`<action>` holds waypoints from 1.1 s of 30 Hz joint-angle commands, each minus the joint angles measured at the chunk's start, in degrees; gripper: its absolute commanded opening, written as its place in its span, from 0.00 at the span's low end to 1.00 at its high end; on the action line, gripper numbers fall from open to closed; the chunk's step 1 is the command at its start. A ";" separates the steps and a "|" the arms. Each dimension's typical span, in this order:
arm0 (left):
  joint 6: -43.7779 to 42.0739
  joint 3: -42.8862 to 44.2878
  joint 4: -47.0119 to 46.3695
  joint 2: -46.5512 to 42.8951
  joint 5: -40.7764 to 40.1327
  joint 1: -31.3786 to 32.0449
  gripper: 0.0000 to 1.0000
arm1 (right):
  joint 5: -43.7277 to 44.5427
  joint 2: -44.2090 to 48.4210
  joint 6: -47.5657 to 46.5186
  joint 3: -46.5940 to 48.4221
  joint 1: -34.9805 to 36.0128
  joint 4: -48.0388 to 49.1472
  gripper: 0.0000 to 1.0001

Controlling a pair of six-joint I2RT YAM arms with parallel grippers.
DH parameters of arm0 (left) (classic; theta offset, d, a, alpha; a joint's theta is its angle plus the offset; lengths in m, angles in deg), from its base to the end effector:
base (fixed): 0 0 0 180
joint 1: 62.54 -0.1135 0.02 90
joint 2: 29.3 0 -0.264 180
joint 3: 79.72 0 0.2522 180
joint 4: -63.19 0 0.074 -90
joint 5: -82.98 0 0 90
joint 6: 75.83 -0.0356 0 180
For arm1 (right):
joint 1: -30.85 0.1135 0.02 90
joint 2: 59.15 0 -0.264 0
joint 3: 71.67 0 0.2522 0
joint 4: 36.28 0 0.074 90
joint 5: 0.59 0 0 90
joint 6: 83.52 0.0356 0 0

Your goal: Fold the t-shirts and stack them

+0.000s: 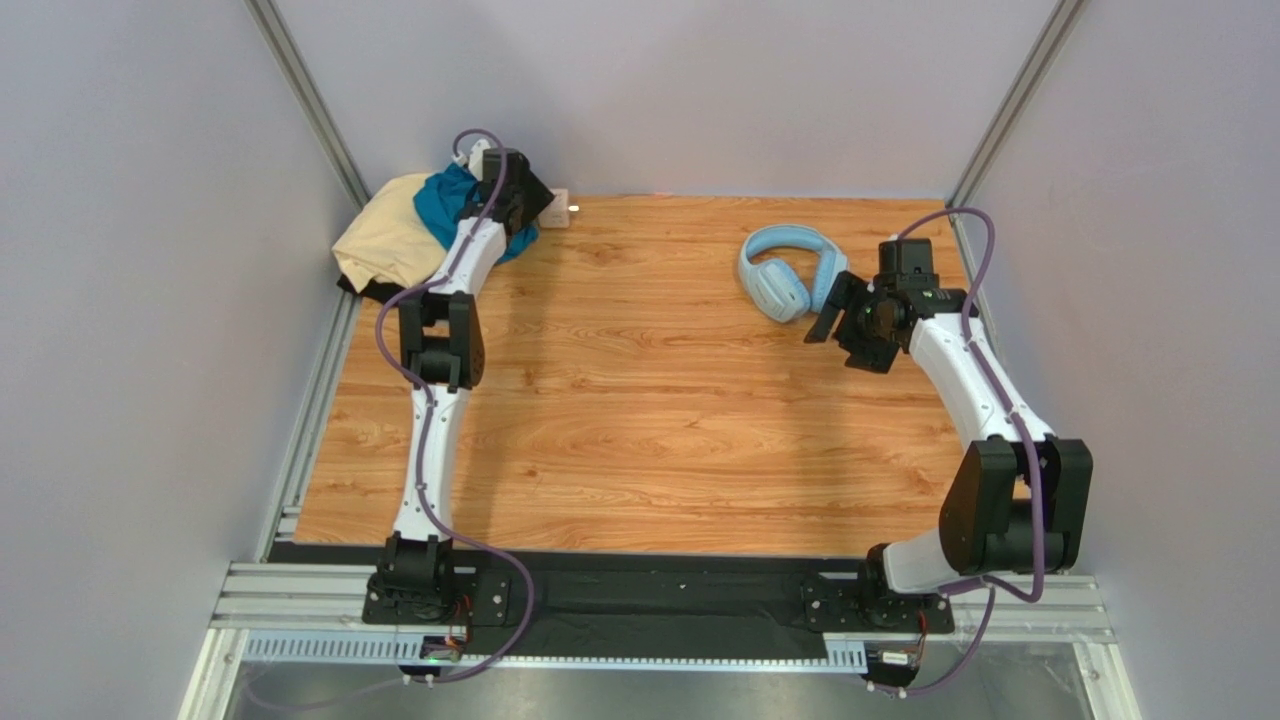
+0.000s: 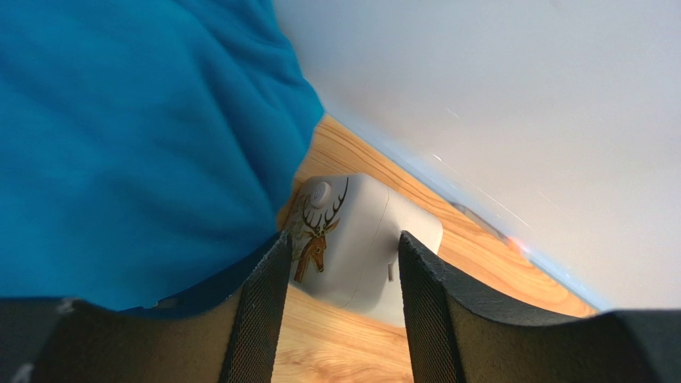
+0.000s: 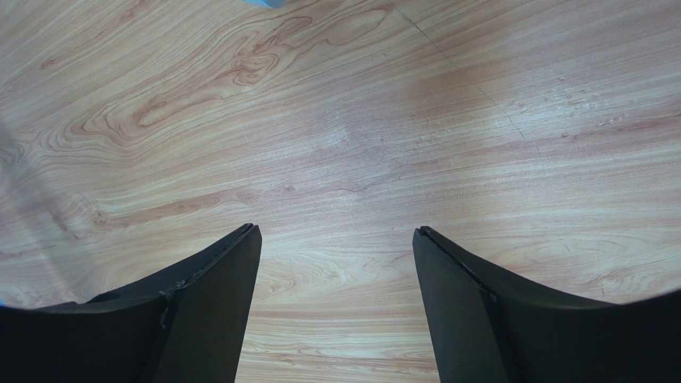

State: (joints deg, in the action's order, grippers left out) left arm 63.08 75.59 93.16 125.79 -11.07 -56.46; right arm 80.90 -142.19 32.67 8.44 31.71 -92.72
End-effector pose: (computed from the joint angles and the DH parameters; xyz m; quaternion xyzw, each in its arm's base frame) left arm 0.6036 -0.0618 0.1713 -0.3321 0.7982 -0.2045 0.4590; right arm 0.2954 0.0097 0.2687 0.1918 0.9427 0.1312 0.2394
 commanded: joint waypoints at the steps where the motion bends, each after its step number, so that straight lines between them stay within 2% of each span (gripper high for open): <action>1: -1.44 2.50 0.05 2.94 6.51 2.61 0.58 | -0.54 -0.89 0.70 0.36 -0.34 0.05 0.75; 9: -2.14 0.92 -0.04 4.17 15.29 7.36 0.57 | -0.98 -1.59 0.96 -0.43 -0.34 0.93 0.75; 17: 0.22 0.47 -3.80 3.38 17.41 11.75 0.57 | -4.58 -0.63 1.31 -2.01 -0.34 3.39 0.75; 24: -0.04 1.53 -3.11 2.25 17.85 12.90 0.58 | -3.44 1.66 -0.18 -2.27 -0.34 3.12 0.75; 30: -0.66 -5.93 -5.22 -5.21 18.03 11.93 0.59 | -5.45 3.06 -0.18 -2.45 -0.34 3.56 0.75; 32: 1.01 -12.16 -7.76 -8.90 17.51 10.18 0.60 | -6.25 4.20 -0.01 -2.89 -0.34 3.56 0.75; 33: 1.36 -17.84 -9.51 -13.45 16.98 9.48 0.60 | -6.69 5.43 0.17 -3.59 -0.34 3.56 0.75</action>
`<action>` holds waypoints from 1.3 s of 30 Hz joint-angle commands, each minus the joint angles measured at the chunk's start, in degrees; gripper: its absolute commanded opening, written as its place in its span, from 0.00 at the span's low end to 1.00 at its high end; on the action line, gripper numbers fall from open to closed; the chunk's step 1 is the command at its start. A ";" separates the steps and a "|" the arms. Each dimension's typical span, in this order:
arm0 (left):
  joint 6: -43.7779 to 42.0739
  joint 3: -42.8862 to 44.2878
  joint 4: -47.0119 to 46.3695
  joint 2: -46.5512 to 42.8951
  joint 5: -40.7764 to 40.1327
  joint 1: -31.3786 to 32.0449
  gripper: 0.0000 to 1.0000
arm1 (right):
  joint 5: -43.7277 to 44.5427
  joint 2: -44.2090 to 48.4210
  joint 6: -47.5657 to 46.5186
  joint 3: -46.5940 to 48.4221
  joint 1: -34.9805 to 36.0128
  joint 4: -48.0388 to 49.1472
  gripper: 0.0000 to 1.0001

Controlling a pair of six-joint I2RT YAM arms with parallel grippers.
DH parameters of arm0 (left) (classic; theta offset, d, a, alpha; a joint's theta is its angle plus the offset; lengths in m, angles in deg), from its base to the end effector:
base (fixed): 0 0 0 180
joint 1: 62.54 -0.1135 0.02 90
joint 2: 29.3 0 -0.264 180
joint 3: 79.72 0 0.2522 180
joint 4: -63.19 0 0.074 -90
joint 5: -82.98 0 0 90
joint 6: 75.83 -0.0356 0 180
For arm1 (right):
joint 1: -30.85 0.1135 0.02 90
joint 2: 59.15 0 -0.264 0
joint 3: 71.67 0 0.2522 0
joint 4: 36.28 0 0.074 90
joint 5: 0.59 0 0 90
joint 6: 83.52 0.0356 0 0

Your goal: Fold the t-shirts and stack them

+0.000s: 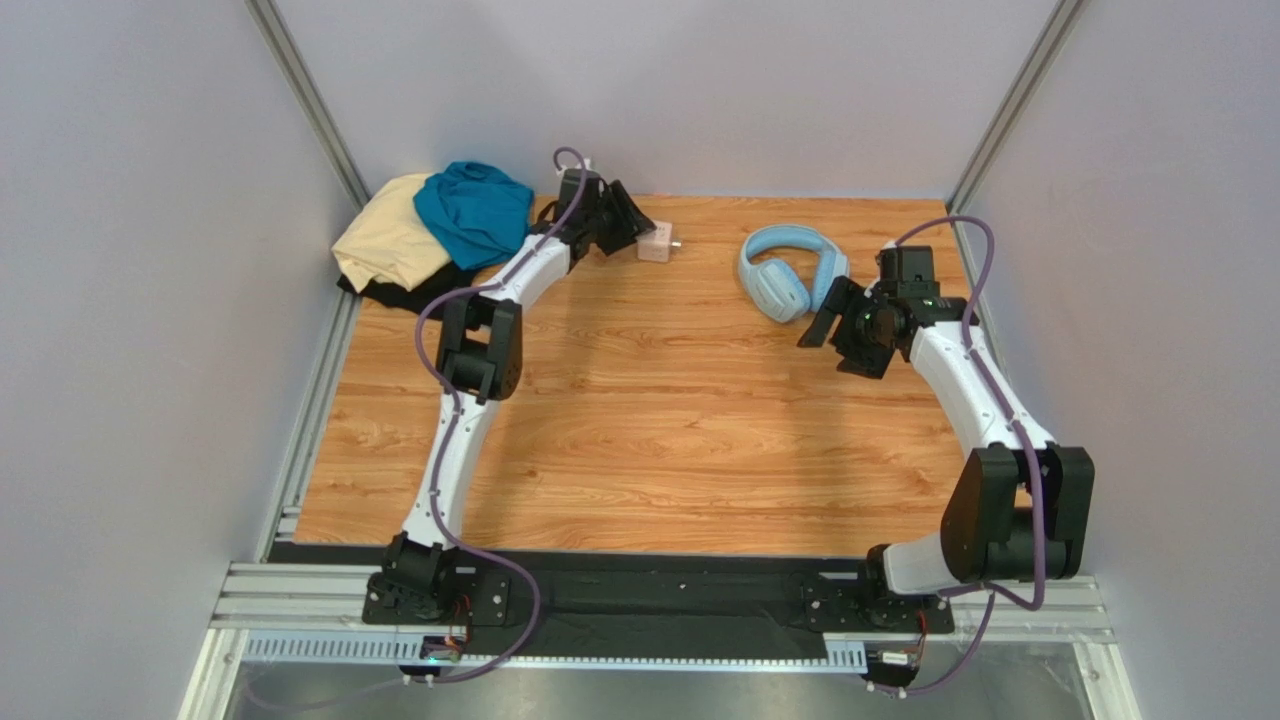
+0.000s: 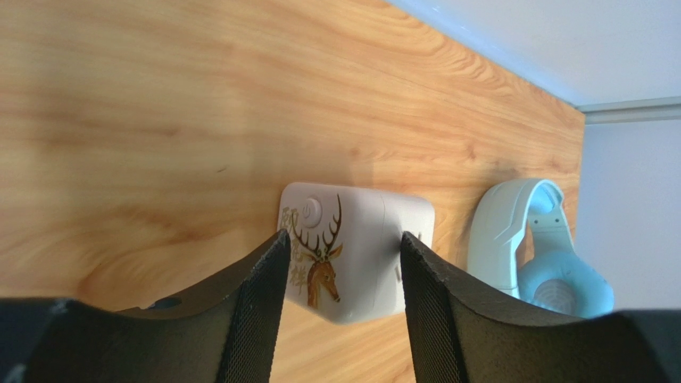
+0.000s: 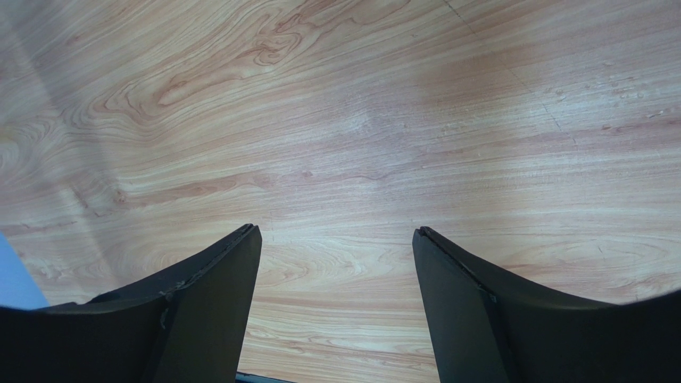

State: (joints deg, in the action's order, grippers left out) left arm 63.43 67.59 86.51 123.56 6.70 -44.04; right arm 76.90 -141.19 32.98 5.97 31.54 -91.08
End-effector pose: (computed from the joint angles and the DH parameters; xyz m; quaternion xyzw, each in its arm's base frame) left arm 0.5673 -0.1987 0.1571 -0.1682 0.8404 -0.3668 0.3618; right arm 0.2905 0.0112 0.2622 0.1858 0.9406 0.1641 0.2319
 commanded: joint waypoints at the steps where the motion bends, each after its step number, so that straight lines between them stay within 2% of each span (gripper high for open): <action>1: 1.71 -12.42 -5.23 -13.44 -1.23 -4.42 0.61 | -2.60 5.04 -0.31 -1.38 -0.16 1.93 0.76; 3: 1.81 -15.86 -5.87 -18.35 -1.41 -5.84 0.61 | -2.60 5.66 -0.57 -1.83 -0.16 1.84 0.76; 8: -2.50 -20.87 -1.48 -22.86 2.01 -7.34 0.61 | -3.74 3.12 0.12 -2.44 -0.16 4.12 0.75; 13: -0.03 -29.93 -5.00 -26.91 4.12 -7.34 0.61 | -5.68 -0.48 1.71 -0.25 0.80 6.41 0.75; 17: -4.25 -29.40 1.76 -29.27 5.36 -7.25 0.61 | -5.76 -3.30 1.45 1.16 1.51 6.23 0.75; 23: -7.24 -36.96 3.44 -36.56 4.04 -8.39 0.61 | -6.30 -5.58 0.74 1.95 3.08 7.72 0.75; 27: -9.86 -36.88 13.95 -40.70 5.01 -10.06 0.62 | -5.51 -13.99 0.13 6.43 5.28 7.46 0.75; 29: -12.24 -38.53 16.01 -46.03 2.73 -10.06 0.62 | -5.15 -16.73 -0.13 9.41 6.60 7.64 0.75; 32: -13.83 -47.04 16.28 -53.16 -2.10 -10.15 0.62 | -5.24 -22.36 -0.22 13.98 7.31 7.73 0.74; 36: -18.05 -49.62 20.12 -56.09 -9.13 -10.24 0.62 | -7.00 -28.17 0.04 20.23 7.48 5.35 0.72; 39: -18.49 -48.92 22.43 -55.65 -19.39 -10.24 0.63 | -8.05 -29.75 1.62 23.30 7.40 5.17 0.72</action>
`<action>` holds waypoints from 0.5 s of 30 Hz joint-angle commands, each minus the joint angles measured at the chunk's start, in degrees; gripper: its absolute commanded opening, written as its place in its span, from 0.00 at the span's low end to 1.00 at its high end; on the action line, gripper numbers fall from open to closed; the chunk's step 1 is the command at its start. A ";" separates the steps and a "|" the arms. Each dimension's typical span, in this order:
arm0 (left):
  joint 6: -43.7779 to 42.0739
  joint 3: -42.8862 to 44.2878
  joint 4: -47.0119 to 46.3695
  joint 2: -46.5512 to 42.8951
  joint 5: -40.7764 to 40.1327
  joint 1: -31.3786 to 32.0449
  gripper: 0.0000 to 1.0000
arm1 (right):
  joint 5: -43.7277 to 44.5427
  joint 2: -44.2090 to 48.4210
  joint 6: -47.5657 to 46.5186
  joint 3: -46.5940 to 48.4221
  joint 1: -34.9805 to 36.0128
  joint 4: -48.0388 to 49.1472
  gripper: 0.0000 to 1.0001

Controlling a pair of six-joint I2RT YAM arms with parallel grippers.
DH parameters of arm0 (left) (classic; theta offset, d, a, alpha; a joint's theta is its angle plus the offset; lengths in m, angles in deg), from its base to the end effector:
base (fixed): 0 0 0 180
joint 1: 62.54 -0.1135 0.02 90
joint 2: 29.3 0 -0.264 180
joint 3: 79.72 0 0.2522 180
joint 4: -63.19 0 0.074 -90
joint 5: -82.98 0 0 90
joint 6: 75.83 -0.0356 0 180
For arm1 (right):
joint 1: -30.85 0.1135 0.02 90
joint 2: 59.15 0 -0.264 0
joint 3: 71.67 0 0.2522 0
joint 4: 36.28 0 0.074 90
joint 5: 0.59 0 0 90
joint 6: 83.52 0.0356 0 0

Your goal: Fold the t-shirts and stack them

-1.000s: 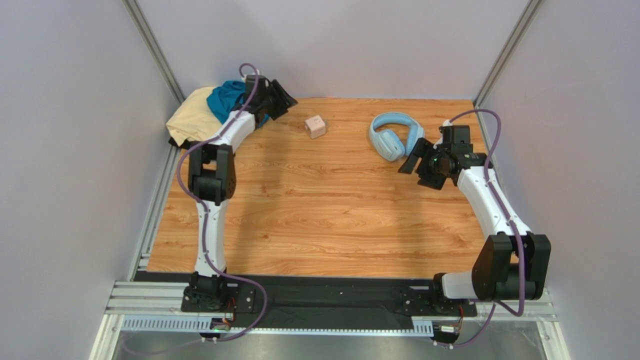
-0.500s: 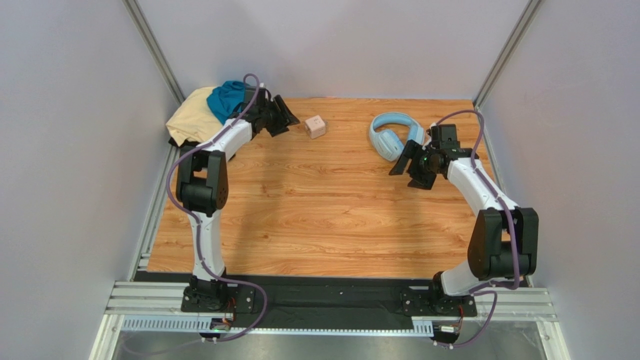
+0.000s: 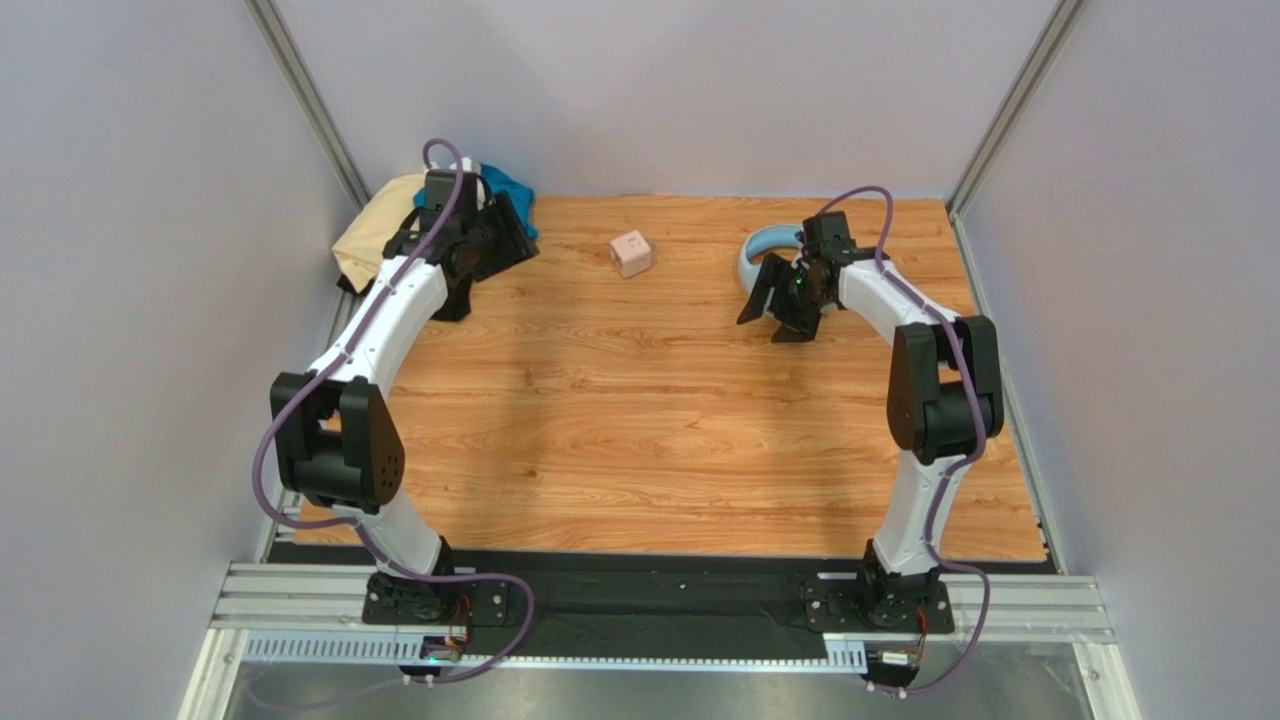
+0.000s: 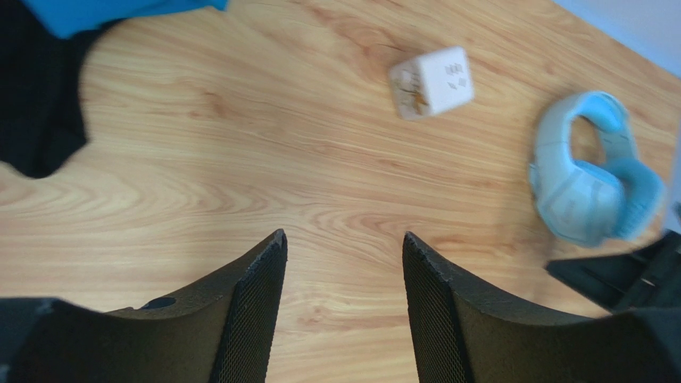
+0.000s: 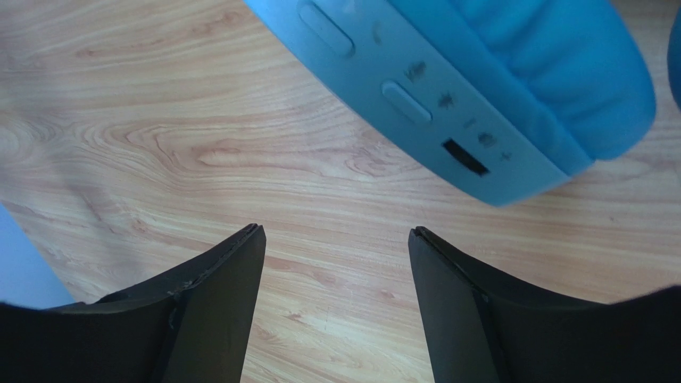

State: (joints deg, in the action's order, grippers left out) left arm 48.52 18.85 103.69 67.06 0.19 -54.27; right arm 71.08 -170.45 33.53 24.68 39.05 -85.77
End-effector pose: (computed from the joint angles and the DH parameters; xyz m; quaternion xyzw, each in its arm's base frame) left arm 0.3824 -0.0601 0.3179 -0.1759 0.8811 -0.2109 0.3849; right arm 0.4003 0.0690 0.1972 0.1229 0.9555 0.2142 0.1611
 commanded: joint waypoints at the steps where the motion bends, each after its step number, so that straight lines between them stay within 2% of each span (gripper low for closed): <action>1: -3.50 -0.18 5.16 1.46 -14.48 -0.01 0.63 | -2.76 -0.66 1.51 4.86 -0.12 0.13 0.71; 3: -2.89 1.22 5.16 2.78 -17.90 -0.19 0.64 | -3.03 -0.49 1.34 5.04 -0.03 0.74 0.72; 9: 2.04 7.11 3.41 8.66 -15.19 -2.38 0.64 | 0.22 6.35 0.38 -2.68 -0.21 3.38 0.72; 15: 1.77 15.63 3.75 20.61 -17.91 -2.38 0.61 | -0.04 12.24 -0.95 -7.34 -1.09 3.64 0.73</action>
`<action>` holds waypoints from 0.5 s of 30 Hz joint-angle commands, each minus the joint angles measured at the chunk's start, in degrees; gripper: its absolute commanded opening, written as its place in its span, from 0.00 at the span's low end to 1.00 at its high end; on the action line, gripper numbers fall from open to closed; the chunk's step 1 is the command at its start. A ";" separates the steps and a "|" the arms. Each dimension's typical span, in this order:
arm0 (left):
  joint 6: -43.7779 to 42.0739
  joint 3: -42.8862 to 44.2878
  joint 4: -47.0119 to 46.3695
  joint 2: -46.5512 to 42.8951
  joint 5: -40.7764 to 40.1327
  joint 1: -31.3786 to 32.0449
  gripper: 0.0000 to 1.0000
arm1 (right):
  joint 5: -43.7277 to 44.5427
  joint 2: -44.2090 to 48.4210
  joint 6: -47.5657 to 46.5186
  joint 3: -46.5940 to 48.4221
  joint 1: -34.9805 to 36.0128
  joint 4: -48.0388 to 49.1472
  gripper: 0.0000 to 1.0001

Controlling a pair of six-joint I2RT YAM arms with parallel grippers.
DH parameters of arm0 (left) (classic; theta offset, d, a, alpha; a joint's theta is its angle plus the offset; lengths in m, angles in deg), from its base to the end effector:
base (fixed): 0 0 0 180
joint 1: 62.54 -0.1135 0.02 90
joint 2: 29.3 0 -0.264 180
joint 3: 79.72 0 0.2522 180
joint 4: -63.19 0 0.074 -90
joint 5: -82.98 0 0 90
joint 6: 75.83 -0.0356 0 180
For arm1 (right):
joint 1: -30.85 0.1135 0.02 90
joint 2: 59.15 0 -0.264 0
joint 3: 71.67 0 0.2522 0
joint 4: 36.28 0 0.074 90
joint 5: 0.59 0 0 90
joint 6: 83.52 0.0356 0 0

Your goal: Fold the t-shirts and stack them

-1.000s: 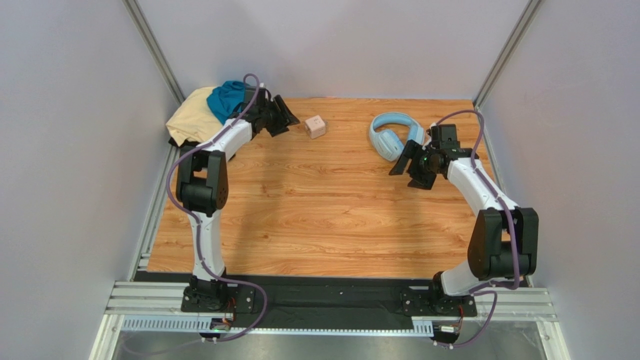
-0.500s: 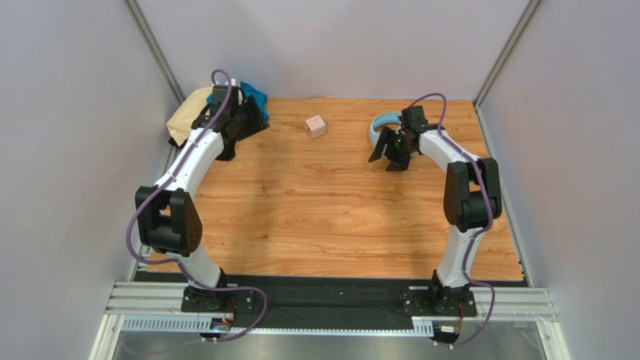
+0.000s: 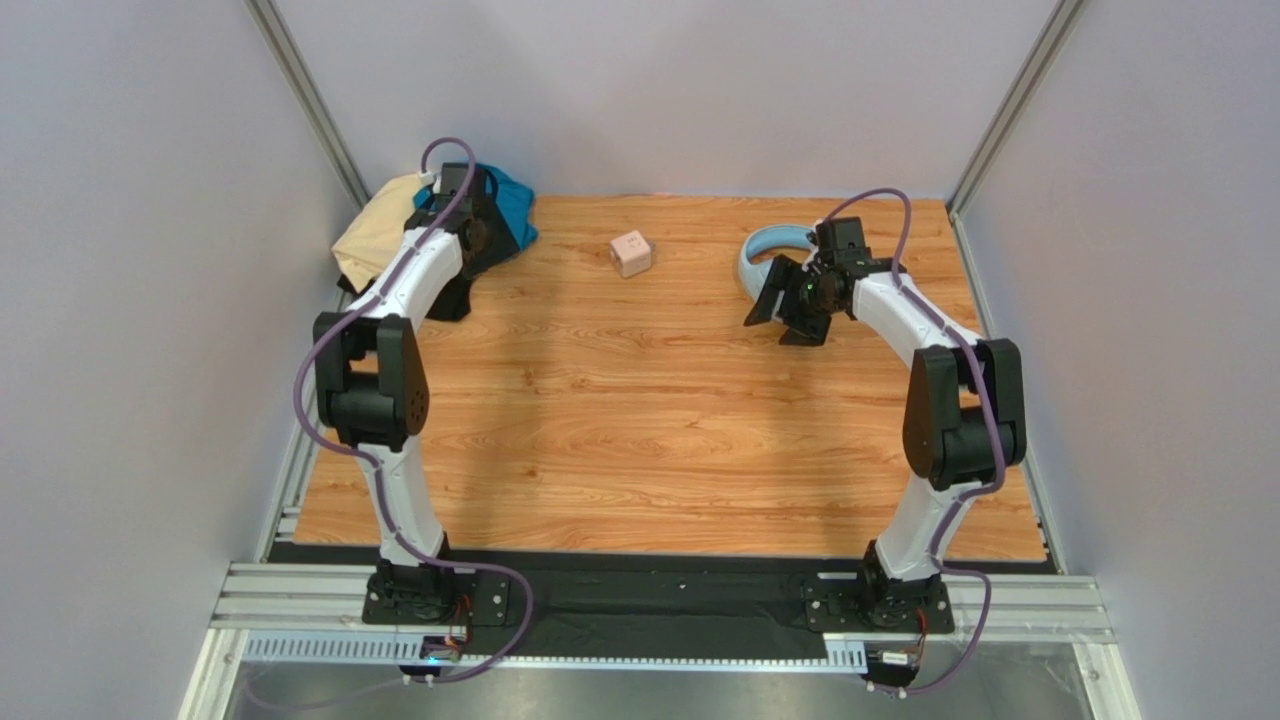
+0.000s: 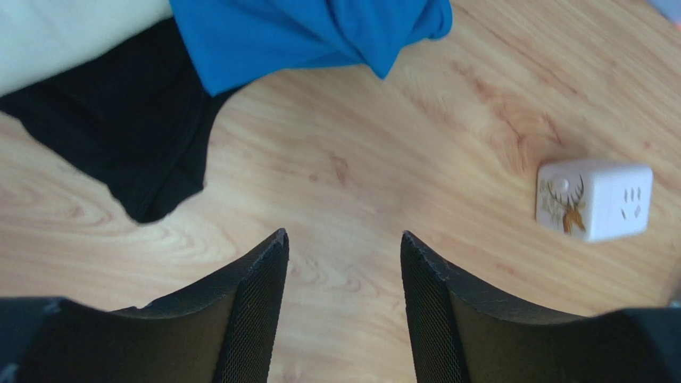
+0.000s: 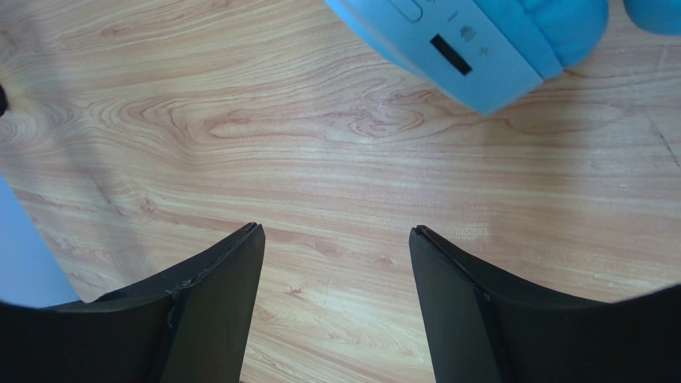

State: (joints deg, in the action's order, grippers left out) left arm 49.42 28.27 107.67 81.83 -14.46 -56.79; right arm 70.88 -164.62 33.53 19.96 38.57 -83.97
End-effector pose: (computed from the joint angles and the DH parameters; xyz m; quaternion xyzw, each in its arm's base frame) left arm 0.4389 -0.0396 0.2652 -0.2596 0.8938 -0.0697 0.3590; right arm 0.3816 0.0632 0.2129 0.1216 0.9497 0.2214 0.1850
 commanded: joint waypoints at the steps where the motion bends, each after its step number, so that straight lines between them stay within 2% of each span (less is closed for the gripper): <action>1: 1.14 8.22 -0.13 8.29 -3.89 0.13 0.61 | -0.54 7.03 -0.77 -3.59 -0.61 2.11 0.72; 7: -0.35 15.00 -0.22 14.54 -7.15 -0.31 0.61 | -0.29 11.59 -0.06 -9.21 -0.61 2.03 0.72; 15: 0.26 26.78 -0.49 22.09 -5.83 -2.24 0.62 | -0.28 12.22 -2.09 -8.96 -1.75 -1.05 0.71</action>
State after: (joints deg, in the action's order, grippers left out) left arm 49.79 48.62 108.37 101.13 -19.83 -58.23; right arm 70.78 -154.50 33.02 10.32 37.87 -84.08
